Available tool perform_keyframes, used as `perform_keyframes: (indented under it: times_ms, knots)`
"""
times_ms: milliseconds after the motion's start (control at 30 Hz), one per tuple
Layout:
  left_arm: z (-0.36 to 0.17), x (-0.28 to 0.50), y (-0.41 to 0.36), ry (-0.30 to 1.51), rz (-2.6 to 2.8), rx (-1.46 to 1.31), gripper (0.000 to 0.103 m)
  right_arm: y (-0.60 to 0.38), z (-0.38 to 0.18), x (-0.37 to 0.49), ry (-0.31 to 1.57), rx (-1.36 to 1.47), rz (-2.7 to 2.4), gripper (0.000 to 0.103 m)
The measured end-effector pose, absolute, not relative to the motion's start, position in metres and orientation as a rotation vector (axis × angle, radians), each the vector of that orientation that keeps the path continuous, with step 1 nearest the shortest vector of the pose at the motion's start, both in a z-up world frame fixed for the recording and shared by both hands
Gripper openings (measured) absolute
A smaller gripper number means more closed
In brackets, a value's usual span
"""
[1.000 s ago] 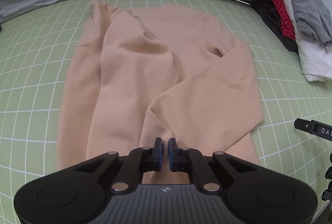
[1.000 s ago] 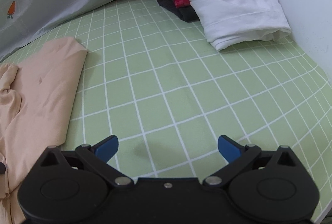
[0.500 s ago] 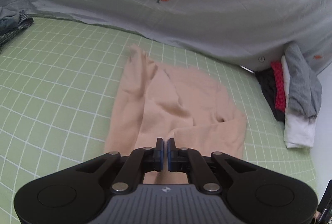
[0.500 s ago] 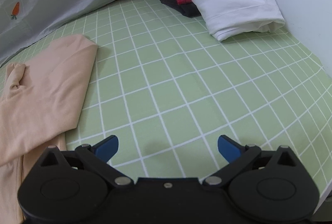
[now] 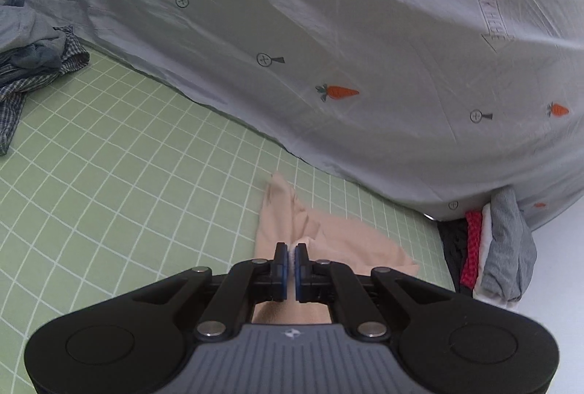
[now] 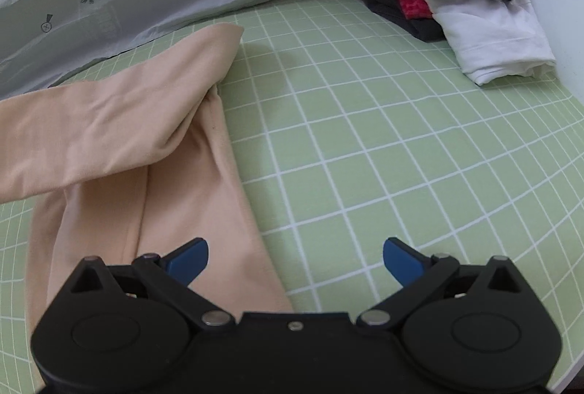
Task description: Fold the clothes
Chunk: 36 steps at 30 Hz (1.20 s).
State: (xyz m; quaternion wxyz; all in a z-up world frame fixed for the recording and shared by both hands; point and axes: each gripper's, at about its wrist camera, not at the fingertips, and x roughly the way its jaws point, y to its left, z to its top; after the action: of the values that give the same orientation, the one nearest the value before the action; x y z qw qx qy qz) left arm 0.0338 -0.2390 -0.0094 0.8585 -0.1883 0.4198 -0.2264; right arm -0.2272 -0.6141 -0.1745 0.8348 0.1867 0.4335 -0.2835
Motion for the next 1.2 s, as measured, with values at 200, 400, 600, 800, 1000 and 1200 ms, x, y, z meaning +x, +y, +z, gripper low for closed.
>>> perform_keyframes:
  times_ms: [200,400,600,800,1000,1200]
  knots:
    - [-0.004,0.079,-0.188,0.836,-0.469,-0.506,0.004,-0.579,-0.171,-0.209,0.936,0.337,-0.627,0.103]
    - [-0.028,0.121,-0.151,0.817,-0.363,-0.517,0.004,-0.556,-0.17,-0.202,0.976,0.262,-0.663,0.103]
    - [-0.064,0.129,-0.149,0.941,-0.233,-0.327,0.03,-0.548,-0.168,-0.214,0.996,0.238,-0.691,0.103]
    - [-0.084,0.083,-0.18,1.006,-0.311,-0.206,0.085,-0.558,-0.169,-0.237,0.977,0.345,-0.707,0.103]
    - [-0.087,0.027,-0.214,1.027,-0.382,-0.138,0.095,-0.568,-0.175,-0.256,0.988,0.383,-0.686,0.091]
    - [-0.081,-0.018,-0.232,1.046,-0.394,-0.141,0.095,-0.578,-0.177,-0.276,0.982,0.43,-0.617,0.072]
